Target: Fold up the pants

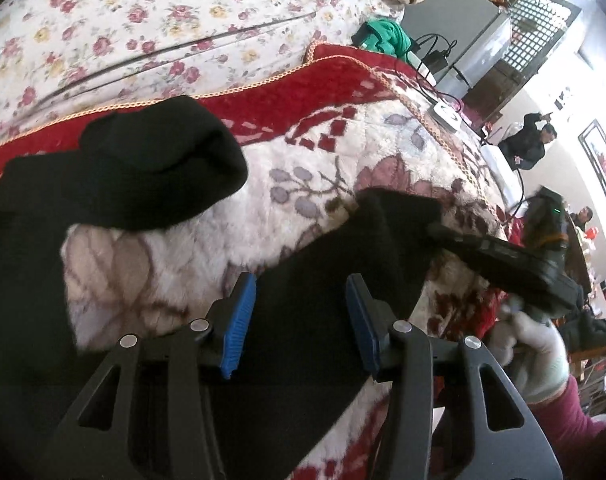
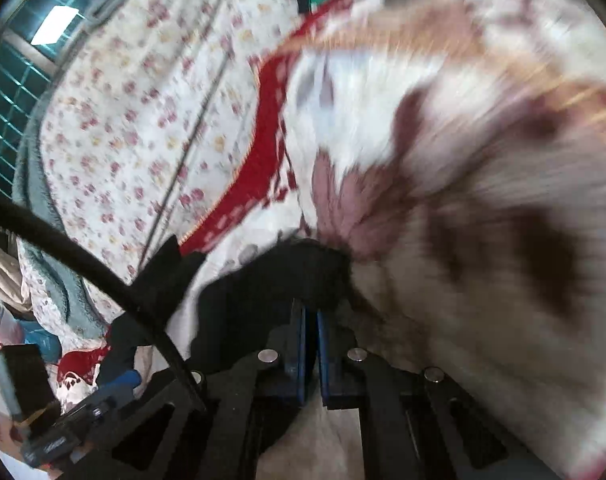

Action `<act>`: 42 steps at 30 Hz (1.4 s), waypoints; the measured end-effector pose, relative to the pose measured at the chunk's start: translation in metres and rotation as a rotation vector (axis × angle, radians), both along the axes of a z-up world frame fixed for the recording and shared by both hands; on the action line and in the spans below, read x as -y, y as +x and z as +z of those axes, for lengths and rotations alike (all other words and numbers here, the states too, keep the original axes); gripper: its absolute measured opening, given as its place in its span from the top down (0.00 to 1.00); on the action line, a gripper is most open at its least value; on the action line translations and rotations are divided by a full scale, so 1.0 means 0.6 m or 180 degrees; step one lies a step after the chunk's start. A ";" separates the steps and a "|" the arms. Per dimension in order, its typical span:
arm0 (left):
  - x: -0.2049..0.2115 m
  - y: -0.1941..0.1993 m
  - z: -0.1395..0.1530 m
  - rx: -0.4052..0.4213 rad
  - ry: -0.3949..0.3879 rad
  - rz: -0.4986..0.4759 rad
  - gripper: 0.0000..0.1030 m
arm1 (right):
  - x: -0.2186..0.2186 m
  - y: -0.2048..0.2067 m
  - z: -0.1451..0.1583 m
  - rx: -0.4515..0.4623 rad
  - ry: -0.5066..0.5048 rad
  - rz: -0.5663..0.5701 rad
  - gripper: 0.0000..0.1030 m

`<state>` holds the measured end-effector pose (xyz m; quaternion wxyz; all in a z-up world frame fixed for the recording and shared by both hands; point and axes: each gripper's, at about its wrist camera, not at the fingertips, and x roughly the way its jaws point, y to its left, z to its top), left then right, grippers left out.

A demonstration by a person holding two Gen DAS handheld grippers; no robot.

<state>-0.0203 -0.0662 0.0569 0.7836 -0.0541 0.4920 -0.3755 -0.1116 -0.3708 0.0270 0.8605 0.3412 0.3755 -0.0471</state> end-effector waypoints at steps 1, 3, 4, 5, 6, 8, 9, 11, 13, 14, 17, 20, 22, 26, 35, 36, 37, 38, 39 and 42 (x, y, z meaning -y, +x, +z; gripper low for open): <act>-0.005 -0.007 0.000 -0.0002 -0.0014 0.0008 0.55 | 0.001 -0.020 0.010 -0.0019 -0.0070 -0.0023 0.95; -0.019 -0.023 -0.004 -0.0004 -0.0001 0.0044 0.55 | -0.005 -0.034 0.012 -0.0169 -0.0270 0.0003 0.96; -0.026 -0.030 -0.008 0.0022 0.0035 0.0083 0.55 | -0.010 -0.034 0.006 -0.0284 -0.0399 0.0033 0.96; -0.031 -0.037 -0.013 0.0064 0.0082 0.0131 0.55 | -0.013 -0.033 -0.003 -0.0373 -0.0484 0.0049 0.96; -0.034 -0.043 -0.020 0.0102 0.0151 0.0186 0.55 | -0.015 -0.029 -0.012 -0.0442 -0.0519 0.0053 0.96; -0.035 -0.046 -0.038 0.0100 0.0291 0.0272 0.55 | -0.023 -0.020 -0.022 -0.0564 -0.0688 0.0081 0.96; -0.036 -0.049 -0.049 0.0102 0.0303 0.0306 0.55 | -0.027 -0.019 -0.018 -0.0579 -0.0773 0.0097 0.96; -0.040 -0.056 -0.054 0.0199 0.0233 0.0360 0.54 | -0.030 -0.020 -0.009 -0.0638 -0.0812 0.0132 0.96; -0.042 -0.061 -0.054 0.0239 0.0212 0.0400 0.54 | -0.022 -0.030 0.007 -0.0622 -0.0705 0.0057 0.92; -0.044 -0.063 -0.051 0.0224 0.0184 0.0407 0.54 | -0.023 -0.036 0.016 -0.0554 -0.0657 0.0030 0.91; -0.065 -0.060 -0.039 0.0125 0.0018 0.0440 0.55 | -0.040 -0.034 0.049 -0.0142 -0.0409 0.0200 0.81; -0.105 -0.058 -0.013 0.0205 -0.0052 0.0585 0.54 | -0.086 -0.003 0.073 0.0087 -0.0336 0.0565 0.61; -0.144 -0.052 0.004 0.0266 -0.0057 0.0734 0.54 | -0.131 0.033 0.085 0.0155 -0.0381 0.0847 0.61; -0.245 -0.021 0.013 0.0097 -0.0157 0.1145 0.39 | -0.223 0.108 0.094 0.0299 -0.0562 0.1372 0.61; -0.406 0.068 -0.004 -0.0397 -0.0344 0.2053 0.36 | -0.363 0.244 0.063 0.0086 -0.1558 0.1848 0.60; -0.413 0.077 -0.008 -0.0439 -0.0362 0.2082 0.36 | -0.371 0.252 0.061 0.0053 -0.1715 0.1940 0.58; -0.415 0.083 -0.009 -0.0442 -0.0381 0.2090 0.36 | -0.389 0.262 0.054 0.0028 -0.1922 0.2070 0.57; -0.418 0.091 -0.012 -0.0471 -0.0387 0.2116 0.36 | -0.405 0.268 0.048 0.0028 -0.2116 0.2192 0.57; -0.415 0.097 -0.014 -0.0490 -0.0385 0.2142 0.36 | -0.416 0.276 0.041 0.0027 -0.2283 0.2297 0.57; -0.420 0.116 -0.022 -0.0564 -0.0384 0.2211 0.36 | -0.456 0.285 0.028 0.0042 -0.2593 0.2613 0.54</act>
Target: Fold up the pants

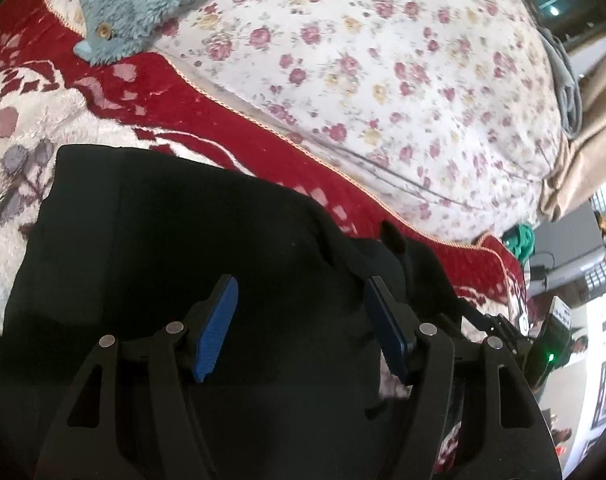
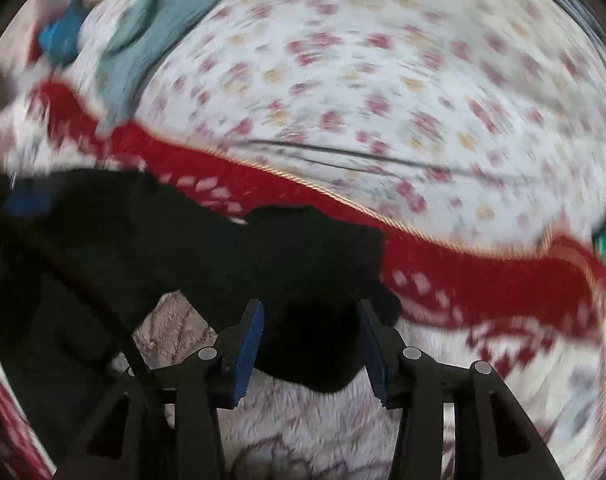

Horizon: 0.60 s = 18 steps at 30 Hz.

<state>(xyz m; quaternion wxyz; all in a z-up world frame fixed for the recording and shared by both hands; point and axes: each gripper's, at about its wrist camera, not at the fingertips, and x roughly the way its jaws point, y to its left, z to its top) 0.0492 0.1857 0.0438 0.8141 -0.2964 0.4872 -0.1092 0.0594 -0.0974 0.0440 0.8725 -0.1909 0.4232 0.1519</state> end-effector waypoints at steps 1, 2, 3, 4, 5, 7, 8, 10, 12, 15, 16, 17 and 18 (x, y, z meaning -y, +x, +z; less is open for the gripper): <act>-0.002 0.004 -0.003 -0.0016 0.0001 0.0005 0.36 | -0.012 0.008 -0.004 -0.0018 -0.0034 0.0067 0.54; -0.003 0.009 -0.005 -0.0035 -0.0003 0.0019 0.36 | -0.020 0.017 -0.007 -0.0032 -0.0035 0.0094 0.54; -0.003 0.013 -0.007 -0.0050 -0.0021 0.0040 0.36 | -0.027 0.027 -0.010 -0.0045 -0.0014 0.0100 0.54; -0.003 0.017 -0.009 -0.0062 -0.0040 0.0056 0.36 | -0.033 0.040 -0.012 -0.0074 0.0037 0.0106 0.54; -0.004 0.020 -0.011 -0.0074 -0.0055 0.0063 0.36 | -0.038 0.051 -0.016 -0.0115 0.0077 0.0117 0.54; -0.005 0.028 -0.014 -0.0104 -0.0078 0.0095 0.36 | -0.040 0.079 -0.034 -0.0222 0.0062 0.0072 0.54; -0.007 0.033 -0.015 -0.0115 -0.0083 0.0113 0.36 | -0.041 0.082 -0.040 -0.0274 0.0101 0.0045 0.57; -0.009 0.042 -0.016 -0.0134 -0.0107 0.0144 0.36 | -0.010 0.099 -0.052 -0.0348 0.0420 -0.0053 0.84; -0.013 0.050 -0.018 -0.0149 -0.0150 0.0179 0.36 | 0.027 0.096 -0.046 -0.0285 0.0685 -0.0194 0.90; -0.012 0.060 -0.017 -0.0156 -0.0154 0.0230 0.36 | 0.116 0.084 -0.029 -0.0140 0.1156 -0.0579 0.91; -0.010 0.062 -0.016 -0.0151 -0.0157 0.0236 0.36 | 0.155 0.080 -0.020 -0.0112 0.1286 -0.0754 0.91; -0.008 0.066 -0.015 -0.0144 -0.0156 0.0234 0.36 | 0.185 0.079 -0.016 -0.0108 0.1353 -0.0887 0.91; -0.006 0.070 -0.015 -0.0147 -0.0148 0.0237 0.36 | 0.225 0.077 -0.014 -0.0106 0.1432 -0.1073 0.91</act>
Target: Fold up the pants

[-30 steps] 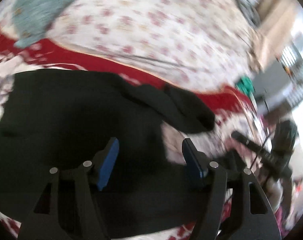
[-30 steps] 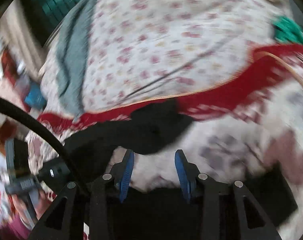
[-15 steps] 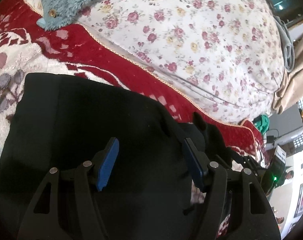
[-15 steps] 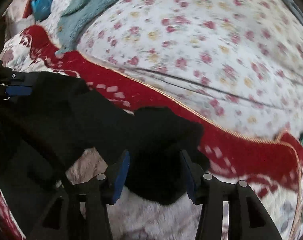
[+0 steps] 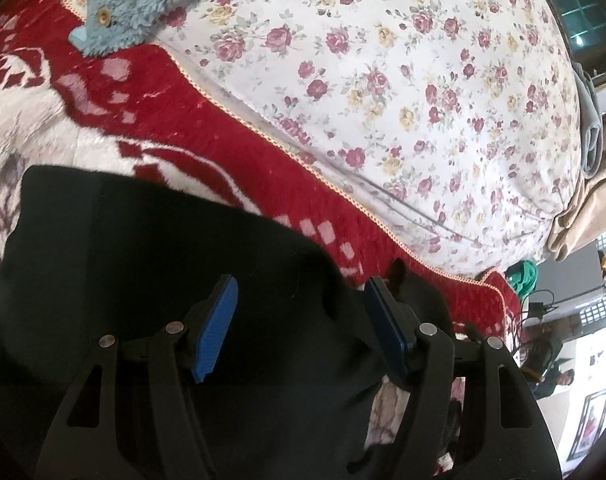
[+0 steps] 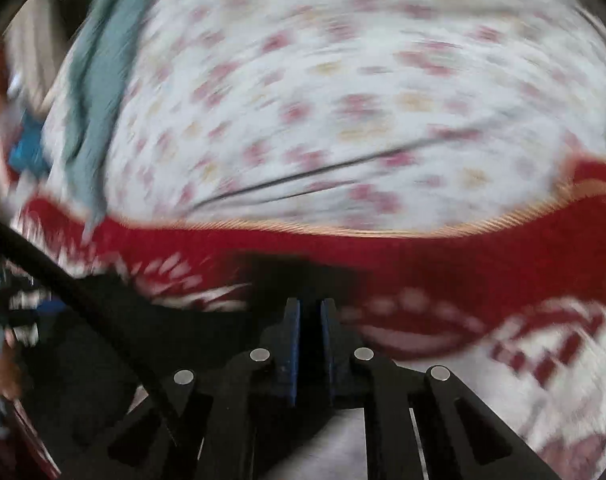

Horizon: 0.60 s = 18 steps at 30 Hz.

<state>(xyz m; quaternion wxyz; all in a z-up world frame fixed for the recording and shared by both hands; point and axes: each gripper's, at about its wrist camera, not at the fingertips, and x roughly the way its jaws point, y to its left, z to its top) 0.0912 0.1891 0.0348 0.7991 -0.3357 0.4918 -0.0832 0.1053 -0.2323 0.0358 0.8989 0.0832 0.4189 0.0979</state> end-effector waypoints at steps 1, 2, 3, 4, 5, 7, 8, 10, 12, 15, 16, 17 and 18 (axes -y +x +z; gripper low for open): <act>0.002 0.004 0.000 -0.0012 -0.0002 0.0003 0.36 | 0.035 -0.002 0.000 -0.0031 0.0061 -0.0169 0.91; 0.005 0.008 -0.002 -0.0035 -0.0021 0.0002 0.36 | 0.060 -0.003 0.000 -0.0064 0.0082 -0.0305 0.91; 0.007 0.010 -0.005 -0.0054 -0.0034 0.0008 0.36 | 0.086 -0.006 -0.001 -0.0103 0.0096 -0.0457 0.91; 0.009 0.012 -0.008 -0.0074 -0.0051 0.0018 0.36 | 0.106 -0.011 0.001 -0.0111 0.0166 -0.0525 0.91; 0.011 0.016 -0.013 -0.0112 -0.0084 0.0030 0.36 | 0.118 -0.017 0.004 -0.0083 0.0295 -0.0491 0.91; 0.015 0.021 -0.021 -0.0179 -0.0195 0.0031 0.36 | 0.110 -0.031 0.019 0.0031 0.0576 -0.0263 0.87; 0.018 0.025 -0.024 -0.0224 -0.0262 0.0023 0.36 | 0.100 -0.032 0.025 0.0048 0.0631 -0.0162 0.82; 0.027 0.032 -0.030 -0.0298 -0.0337 0.0011 0.36 | 0.065 -0.034 0.038 0.0050 0.0700 0.0089 0.53; 0.034 0.040 -0.030 -0.0312 -0.0280 0.0041 0.36 | 0.023 -0.031 0.049 0.0069 0.0747 0.0376 0.52; 0.038 0.051 -0.032 -0.0366 -0.0171 0.0129 0.36 | -0.031 -0.027 0.055 0.0026 0.0714 0.0640 0.52; 0.037 0.053 -0.034 -0.0396 -0.0146 0.0152 0.36 | -0.042 -0.023 0.055 -0.0003 0.0719 0.0656 0.52; 0.037 0.056 -0.035 -0.0433 -0.0107 0.0185 0.36 | -0.048 -0.018 0.055 -0.0032 0.0721 0.0640 0.52; 0.039 0.058 -0.036 -0.0477 -0.0039 0.0214 0.36 | -0.054 -0.015 0.056 -0.0045 0.0687 0.0623 0.52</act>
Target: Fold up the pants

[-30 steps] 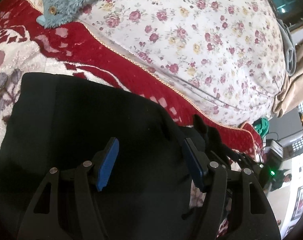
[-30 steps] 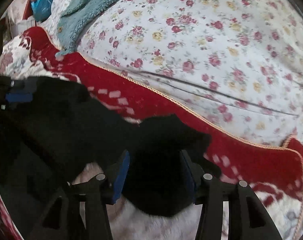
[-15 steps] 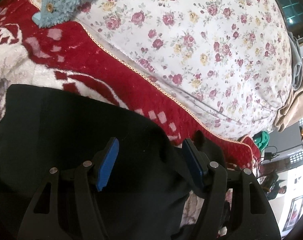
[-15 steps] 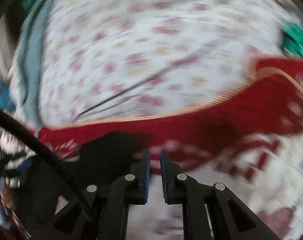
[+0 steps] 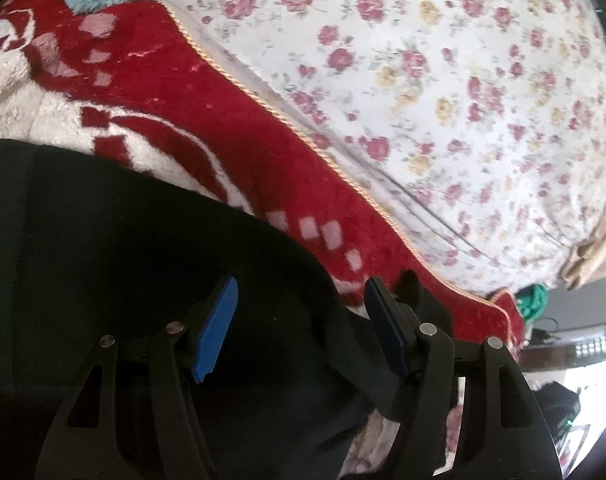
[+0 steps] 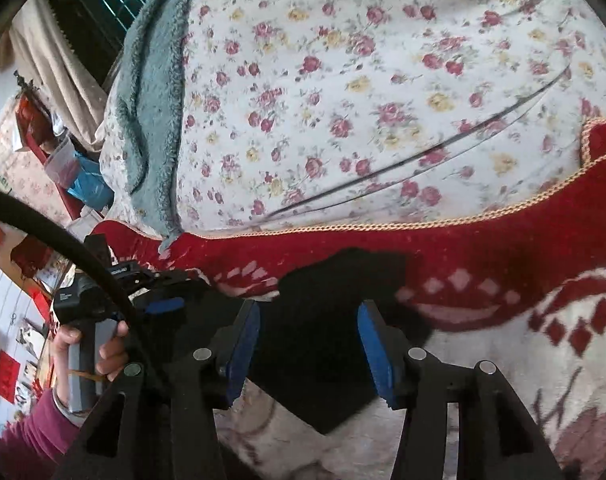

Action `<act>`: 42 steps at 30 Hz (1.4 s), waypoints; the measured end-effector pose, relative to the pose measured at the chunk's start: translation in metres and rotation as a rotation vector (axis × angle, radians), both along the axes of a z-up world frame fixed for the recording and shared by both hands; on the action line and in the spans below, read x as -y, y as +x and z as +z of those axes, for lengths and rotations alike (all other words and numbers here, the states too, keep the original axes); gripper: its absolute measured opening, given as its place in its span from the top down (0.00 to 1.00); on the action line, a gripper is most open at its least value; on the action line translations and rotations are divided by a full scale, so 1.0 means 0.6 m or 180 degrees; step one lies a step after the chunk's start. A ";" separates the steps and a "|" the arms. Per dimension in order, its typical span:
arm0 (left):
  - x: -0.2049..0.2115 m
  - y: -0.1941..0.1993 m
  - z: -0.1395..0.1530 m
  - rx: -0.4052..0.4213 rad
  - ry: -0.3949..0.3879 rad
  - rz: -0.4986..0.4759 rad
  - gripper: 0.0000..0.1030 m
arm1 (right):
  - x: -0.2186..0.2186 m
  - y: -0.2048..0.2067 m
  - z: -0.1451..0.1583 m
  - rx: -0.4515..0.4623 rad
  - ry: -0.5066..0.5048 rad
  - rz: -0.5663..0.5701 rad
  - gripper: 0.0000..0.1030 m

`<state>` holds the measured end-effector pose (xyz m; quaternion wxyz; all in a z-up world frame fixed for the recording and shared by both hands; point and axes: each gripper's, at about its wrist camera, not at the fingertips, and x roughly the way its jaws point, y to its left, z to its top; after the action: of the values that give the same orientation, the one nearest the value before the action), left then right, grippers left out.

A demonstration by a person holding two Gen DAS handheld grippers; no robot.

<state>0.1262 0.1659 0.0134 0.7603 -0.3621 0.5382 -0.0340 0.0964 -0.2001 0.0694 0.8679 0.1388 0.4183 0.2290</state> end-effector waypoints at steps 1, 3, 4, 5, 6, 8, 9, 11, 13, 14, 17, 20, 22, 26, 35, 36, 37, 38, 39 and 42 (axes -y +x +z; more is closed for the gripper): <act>0.000 0.000 -0.001 -0.0016 0.0043 0.0012 0.36 | -0.008 0.004 0.002 0.0018 -0.0090 -0.0012 0.52; 0.000 0.000 -0.002 -0.0014 0.0113 0.0062 0.36 | -0.035 0.013 0.009 0.0118 -0.0355 0.0076 0.52; 0.001 0.000 -0.003 -0.0020 0.0143 0.0081 0.36 | -0.052 0.020 0.012 0.0159 -0.0511 0.0192 0.51; 0.002 0.000 -0.004 -0.0023 0.0161 0.0105 0.36 | -0.071 0.022 0.011 0.0179 -0.0675 0.0321 0.51; 0.004 0.001 -0.005 -0.0019 0.0186 0.0138 0.36 | -0.100 0.028 0.008 0.0190 -0.0899 0.0462 0.51; 0.008 0.002 -0.006 -0.0007 0.0234 0.0184 0.36 | -0.136 0.031 -0.007 0.0227 -0.1259 0.0632 0.51; 0.011 0.004 -0.007 0.0001 0.0261 0.0200 0.36 | -0.159 0.038 -0.020 0.0217 -0.1444 0.0732 0.51; 0.017 0.010 -0.012 -0.0007 0.0338 0.0174 0.35 | -0.180 0.050 -0.049 0.0098 -0.1657 0.0801 0.51; 0.030 0.019 -0.015 0.0003 0.0485 0.0074 0.35 | -0.186 0.072 -0.088 -0.0104 -0.1723 0.0787 0.51; 0.037 0.024 -0.015 0.0001 0.0557 0.0000 0.35 | -0.182 0.081 -0.106 -0.0136 -0.1664 0.0804 0.53; 0.048 0.034 -0.015 -0.0007 0.0696 -0.0191 0.48 | -0.146 0.087 -0.109 -0.0063 -0.1277 0.0626 0.70; 0.036 0.036 -0.027 -0.0065 0.0741 -0.0137 0.84 | -0.095 0.079 -0.080 0.0005 -0.0986 0.0363 0.95; 0.023 0.029 -0.029 0.0006 0.0594 -0.0068 0.89 | -0.040 0.072 -0.057 0.0028 -0.0707 0.0091 0.95; 0.022 0.010 -0.016 0.0110 0.0568 -0.0089 0.95 | 0.078 0.034 -0.028 0.0054 -0.0280 -0.0500 0.95; 0.030 -0.015 -0.004 0.0207 0.0615 -0.0084 0.96 | 0.252 -0.057 -0.092 -0.0705 0.0708 -0.1381 0.56; 0.027 -0.014 -0.005 0.0206 0.0575 -0.0076 0.96 | 0.248 -0.074 -0.089 -0.0690 0.0844 -0.1340 0.54; 0.026 -0.012 -0.006 0.0202 0.0554 -0.0073 0.96 | 0.244 -0.089 -0.087 -0.0687 0.0911 -0.1297 0.53; 0.027 -0.009 -0.008 0.0198 0.0532 -0.0070 0.96 | 0.234 -0.099 -0.088 -0.0691 0.0933 -0.1265 0.53; 0.025 -0.008 -0.009 0.0190 0.0502 -0.0058 0.96 | 0.227 -0.105 -0.090 -0.0712 0.0958 -0.1231 0.53; 0.023 -0.010 -0.011 0.0173 0.0432 -0.0074 0.96 | 0.210 -0.105 -0.098 -0.0774 0.0991 -0.1168 0.52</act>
<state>0.1202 0.1524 0.0068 0.7970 -0.3024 0.5226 -0.0160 0.0336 -0.3260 0.0109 0.8065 0.3706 0.4470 0.1111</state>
